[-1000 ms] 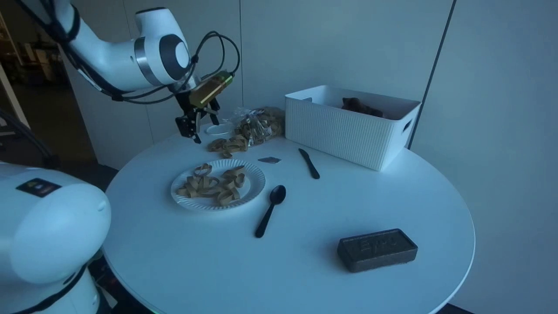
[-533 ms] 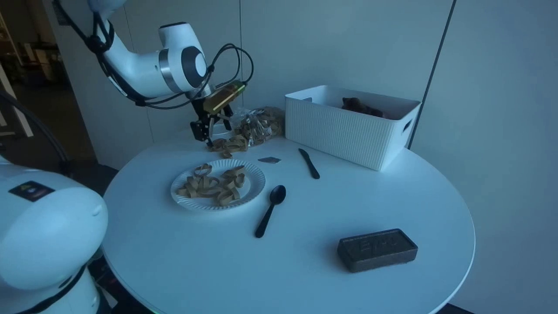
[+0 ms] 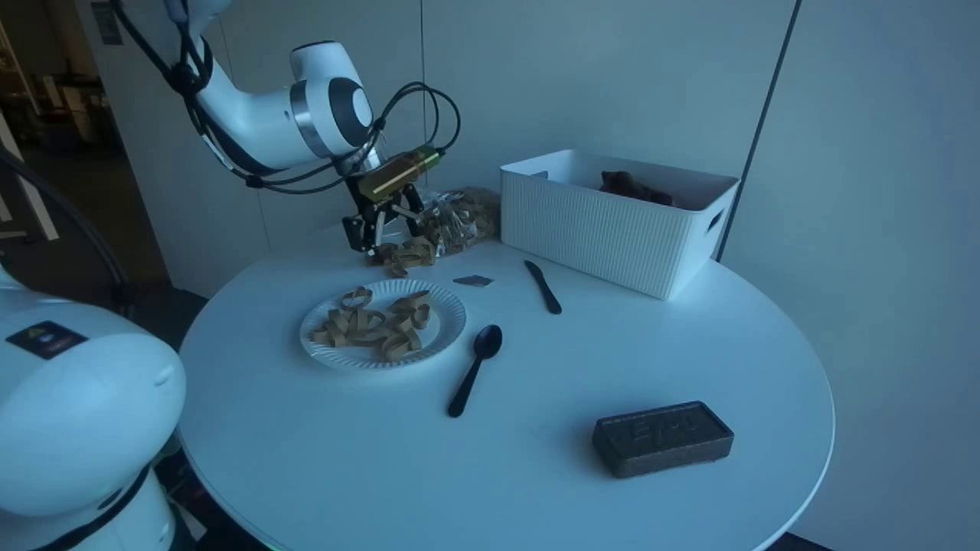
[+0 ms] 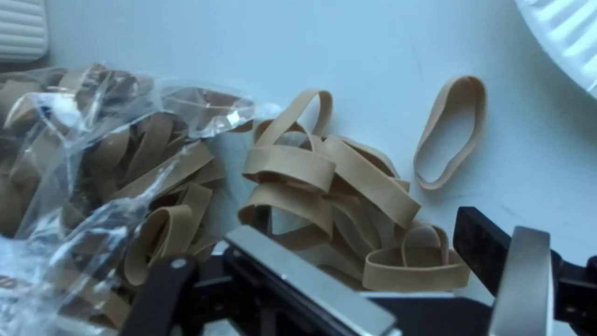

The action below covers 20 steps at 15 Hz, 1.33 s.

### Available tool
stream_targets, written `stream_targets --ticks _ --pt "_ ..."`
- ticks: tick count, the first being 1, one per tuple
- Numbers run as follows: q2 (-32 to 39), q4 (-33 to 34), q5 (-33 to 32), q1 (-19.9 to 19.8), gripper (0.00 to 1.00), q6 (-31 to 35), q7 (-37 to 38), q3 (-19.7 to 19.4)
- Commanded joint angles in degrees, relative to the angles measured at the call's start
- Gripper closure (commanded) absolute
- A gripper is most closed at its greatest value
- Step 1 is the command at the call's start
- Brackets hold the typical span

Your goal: Take the spoon off of the plate and but the rubber bands on the plate

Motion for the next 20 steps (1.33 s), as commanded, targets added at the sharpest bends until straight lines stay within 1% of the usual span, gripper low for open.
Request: stream_targets --ticks 1,4,6,7,8,10,11,15,16,17,18,20 --pt "2.8 3.6 1.9 -0.4 0.00 -4.2 -0.3 0.7" --pt "3.9 4.6 0.4 -0.9 0.00 -5.0 0.1 0.6" --pt "4.4 5.0 0.6 -1.1 0.00 -4.5 -0.7 0.5" --pt "4.4 5.0 1.3 -1.1 0.25 -4.3 -1.4 0.5" --pt "4.4 5.0 1.0 -1.2 0.28 -4.0 -1.7 0.5" --pt "4.3 4.8 1.3 -1.1 0.41 -3.9 -2.3 0.5" --pt "4.2 4.8 1.2 -1.1 0.51 -3.8 -2.3 0.6" --pt "4.0 4.6 1.1 -1.0 0.80 -3.7 -2.7 0.6" --pt "3.9 4.5 1.0 -1.0 0.88 -3.7 -2.7 0.7" --pt "3.6 4.3 1.1 -1.0 0.95 -3.8 -2.7 0.7" --pt "2.8 3.8 1.1 -0.9 0.98 -4.0 -2.9 0.7" --pt "0.2 2.3 2.7 -0.6 0.97 -5.1 -5.1 0.9"
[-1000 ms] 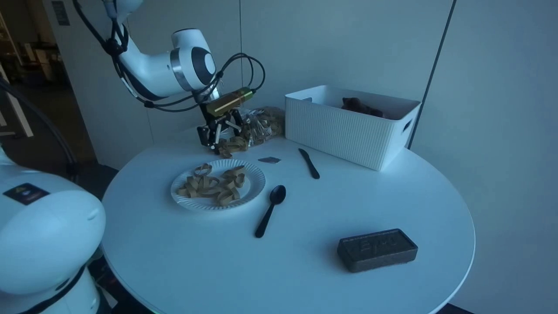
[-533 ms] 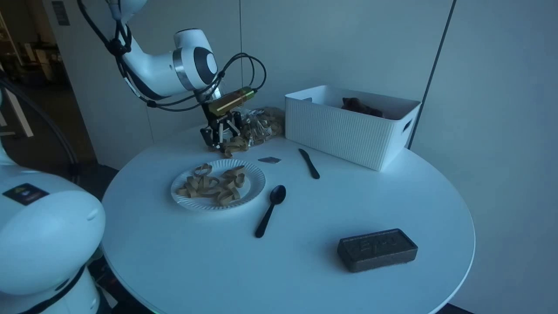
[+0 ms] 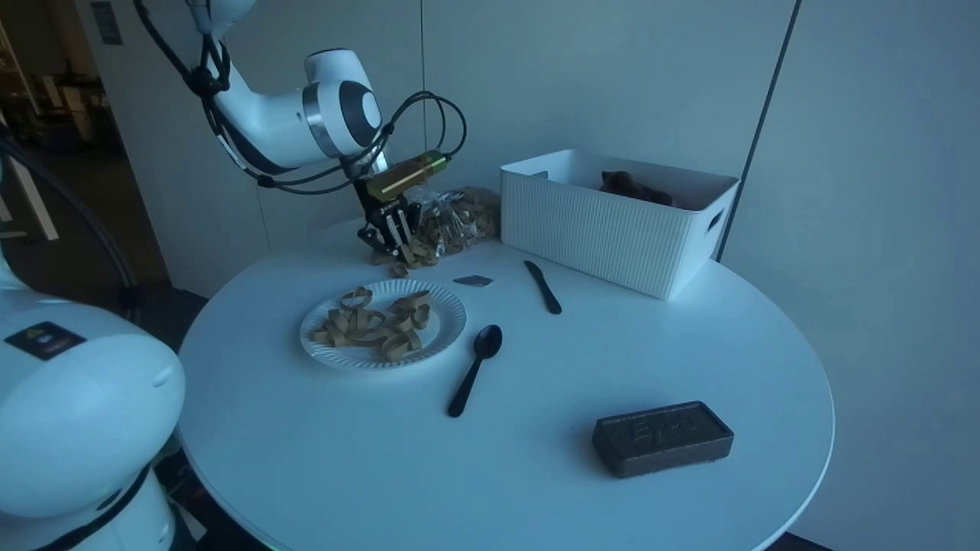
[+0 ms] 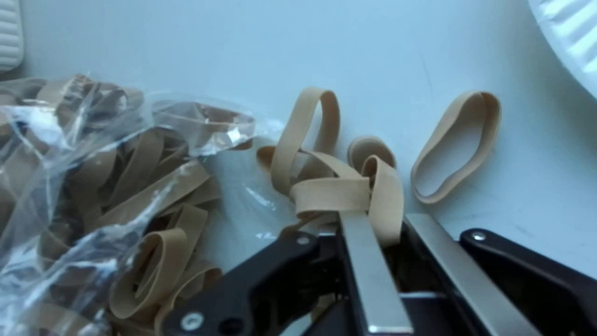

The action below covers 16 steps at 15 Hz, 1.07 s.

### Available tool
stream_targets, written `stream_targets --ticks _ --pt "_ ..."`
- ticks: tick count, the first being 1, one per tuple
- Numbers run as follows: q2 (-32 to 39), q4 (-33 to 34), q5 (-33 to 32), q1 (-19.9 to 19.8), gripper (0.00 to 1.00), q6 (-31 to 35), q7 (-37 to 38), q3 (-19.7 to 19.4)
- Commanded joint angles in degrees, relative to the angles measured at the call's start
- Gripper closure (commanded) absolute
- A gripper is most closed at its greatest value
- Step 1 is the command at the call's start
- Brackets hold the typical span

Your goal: Take the spoon off of the plate and but the rubber bands on the plate

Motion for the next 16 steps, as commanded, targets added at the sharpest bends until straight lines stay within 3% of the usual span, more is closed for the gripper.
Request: stream_targets --ticks 1,3,7,13,16 --pt "-4.7 -2.2 2.8 0.0 0.94 -1.4 -4.8 0.8" --pt "-9.2 -4.9 5.6 0.4 0.98 -1.8 -8.7 0.6" --pt "-20.1 -10.6 9.0 1.4 0.95 -4.3 -14.2 -0.9" --pt "-37.4 -18.7 7.9 0.7 0.95 -12.4 -12.4 -3.6" --pt "-39.6 -19.9 9.0 1.0 0.95 -18.8 -14.4 -7.2"
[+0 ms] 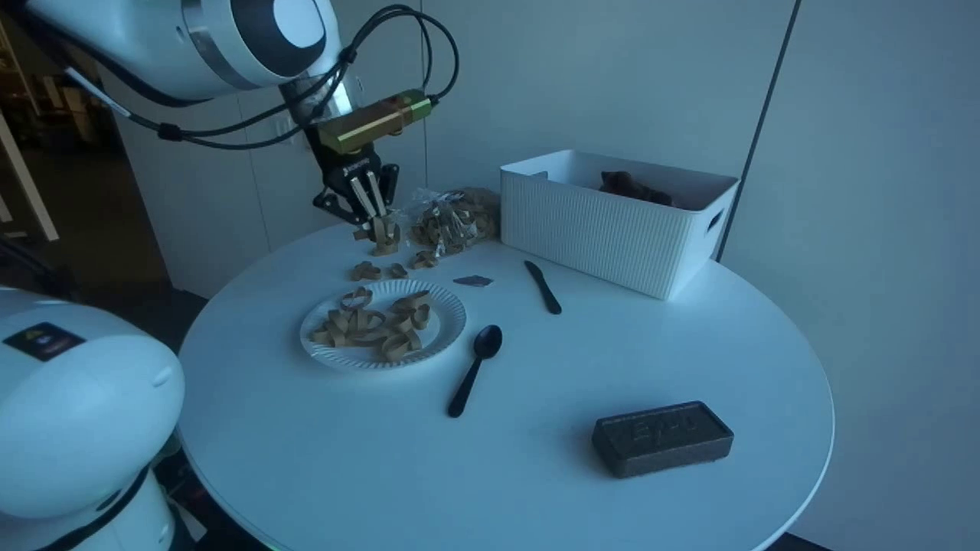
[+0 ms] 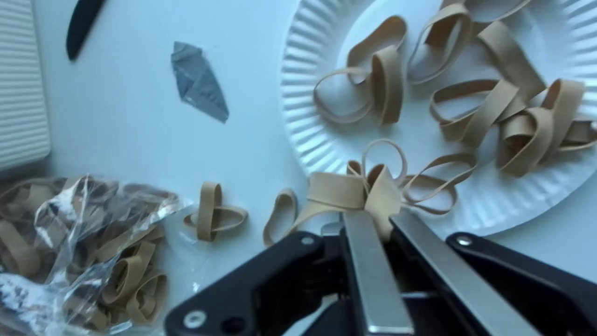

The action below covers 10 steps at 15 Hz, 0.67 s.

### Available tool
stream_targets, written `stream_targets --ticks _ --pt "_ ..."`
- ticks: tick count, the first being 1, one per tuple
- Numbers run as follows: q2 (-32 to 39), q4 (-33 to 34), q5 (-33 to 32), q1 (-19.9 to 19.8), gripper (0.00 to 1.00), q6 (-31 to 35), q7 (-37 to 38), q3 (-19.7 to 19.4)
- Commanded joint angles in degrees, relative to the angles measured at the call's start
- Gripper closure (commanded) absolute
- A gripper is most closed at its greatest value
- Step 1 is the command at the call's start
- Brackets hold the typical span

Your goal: Take the spoon off of the plate and but the rubber bands on the plate

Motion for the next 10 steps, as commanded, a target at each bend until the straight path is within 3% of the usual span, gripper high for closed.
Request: stream_targets --ticks 1,4,5,6,8,10 --pt "-3.4 -2.4 1.7 0.5 0.95 -5.2 -2.8 -4.1" --pt "0.3 -2.8 1.6 0.8 0.95 -4.0 -4.1 -6.0" --pt "1.5 -2.9 2.3 1.2 0.90 -3.6 -4.9 -6.7" --pt "2.5 -2.7 2.8 1.1 0.68 -3.8 -5.0 -6.8" --pt "4.2 -2.3 4.4 1.3 0.64 -4.1 -6.2 -7.3" --pt "5.9 -2.0 6.3 1.2 0.51 -4.2 -6.9 -7.3"
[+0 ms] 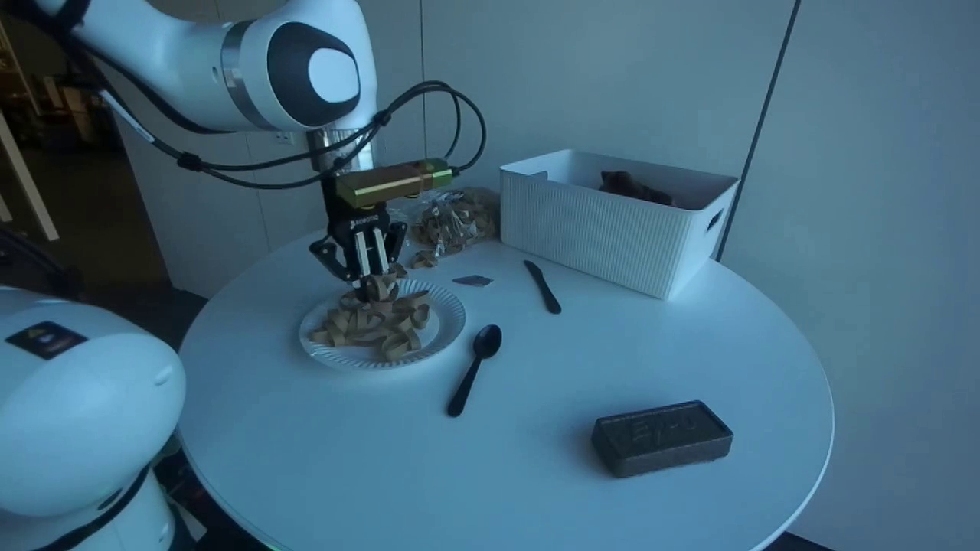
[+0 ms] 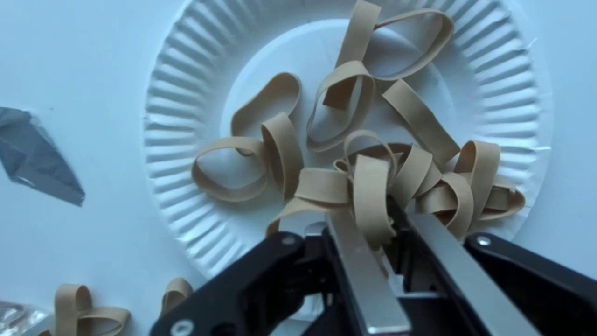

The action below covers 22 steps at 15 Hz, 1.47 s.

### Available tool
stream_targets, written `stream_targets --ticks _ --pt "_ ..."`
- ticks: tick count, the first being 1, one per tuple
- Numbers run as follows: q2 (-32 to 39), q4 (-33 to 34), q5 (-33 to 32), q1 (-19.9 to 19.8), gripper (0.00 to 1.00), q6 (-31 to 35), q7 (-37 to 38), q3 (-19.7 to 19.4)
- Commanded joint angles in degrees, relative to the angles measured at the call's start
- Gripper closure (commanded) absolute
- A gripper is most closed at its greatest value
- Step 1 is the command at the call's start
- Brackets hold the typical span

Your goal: Take the spoon off of the plate and but the rubber bands on the plate

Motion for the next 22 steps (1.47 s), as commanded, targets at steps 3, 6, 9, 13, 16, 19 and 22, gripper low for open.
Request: stream_targets --ticks 3,6,9,13,16,19,22 --pt "3.8 1.6 3.7 0.1 0.29 0.2 -1.2 0.5" --pt "0.1 0.6 2.0 -0.8 0.09 -0.7 -0.1 1.9" --pt "-3.6 0.6 -1.2 -1.4 0.00 -1.2 2.0 4.5" --pt "-6.5 1.1 -4.7 0.4 0.00 -1.1 0.6 6.4" --pt "-1.7 2.7 -4.5 4.1 0.00 3.2 -4.4 6.1" --pt "3.1 3.3 -2.6 7.6 0.00 12.5 -8.4 5.3" --pt "9.5 6.6 2.4 7.7 0.00 17.0 -4.5 5.4"
